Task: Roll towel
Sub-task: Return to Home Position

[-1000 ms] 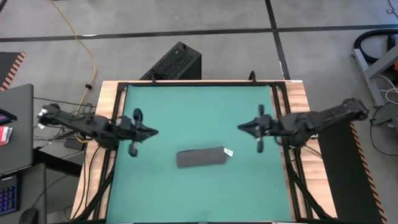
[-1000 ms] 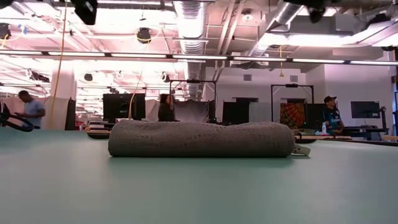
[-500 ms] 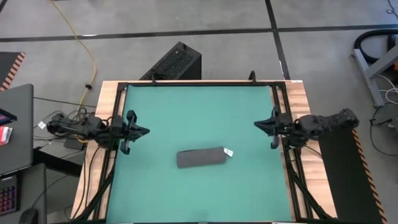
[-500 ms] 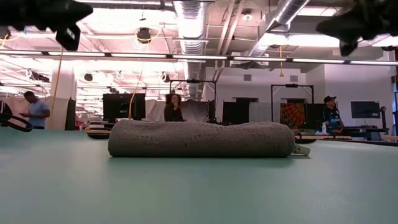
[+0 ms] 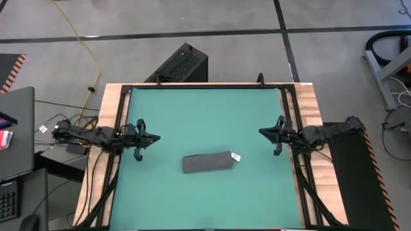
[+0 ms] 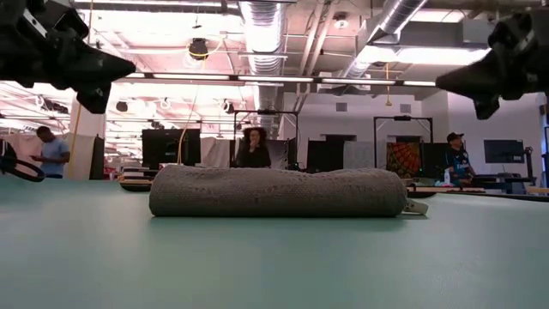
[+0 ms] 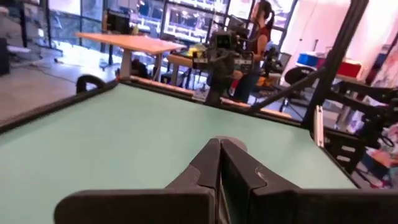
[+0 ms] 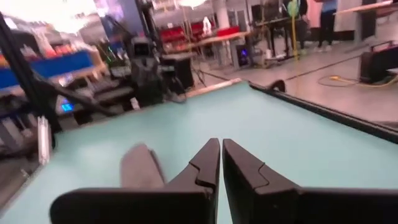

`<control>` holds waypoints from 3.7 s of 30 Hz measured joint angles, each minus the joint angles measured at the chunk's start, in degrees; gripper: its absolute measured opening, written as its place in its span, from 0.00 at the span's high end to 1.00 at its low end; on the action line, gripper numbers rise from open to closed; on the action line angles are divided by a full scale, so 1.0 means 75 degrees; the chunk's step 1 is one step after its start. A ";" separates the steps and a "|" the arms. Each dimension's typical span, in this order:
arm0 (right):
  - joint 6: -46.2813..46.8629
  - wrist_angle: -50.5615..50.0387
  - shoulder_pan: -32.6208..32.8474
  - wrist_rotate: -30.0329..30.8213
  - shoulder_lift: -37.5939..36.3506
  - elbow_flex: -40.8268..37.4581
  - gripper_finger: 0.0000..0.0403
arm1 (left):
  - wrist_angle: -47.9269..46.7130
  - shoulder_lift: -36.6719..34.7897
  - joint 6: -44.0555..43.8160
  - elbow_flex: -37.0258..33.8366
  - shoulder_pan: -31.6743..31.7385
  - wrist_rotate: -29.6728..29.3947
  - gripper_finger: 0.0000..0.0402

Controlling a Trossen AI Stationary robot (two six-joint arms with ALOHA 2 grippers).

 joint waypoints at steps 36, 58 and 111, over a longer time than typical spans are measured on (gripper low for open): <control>-0.1249 0.0919 -0.0050 -0.0009 0.0102 -0.0345 0.89 | -0.0262 0.0023 0.0579 -0.0023 -0.0003 0.1774 1.00; -0.1249 0.0919 -0.0050 -0.0023 0.0102 -0.0348 0.89 | -0.0262 0.0023 0.0484 -0.0029 -0.0006 0.1756 1.00; -0.1246 0.0918 -0.0051 -0.0023 0.0102 -0.0348 0.89 | -0.0262 0.0026 0.0442 -0.0029 -0.0006 0.1756 1.00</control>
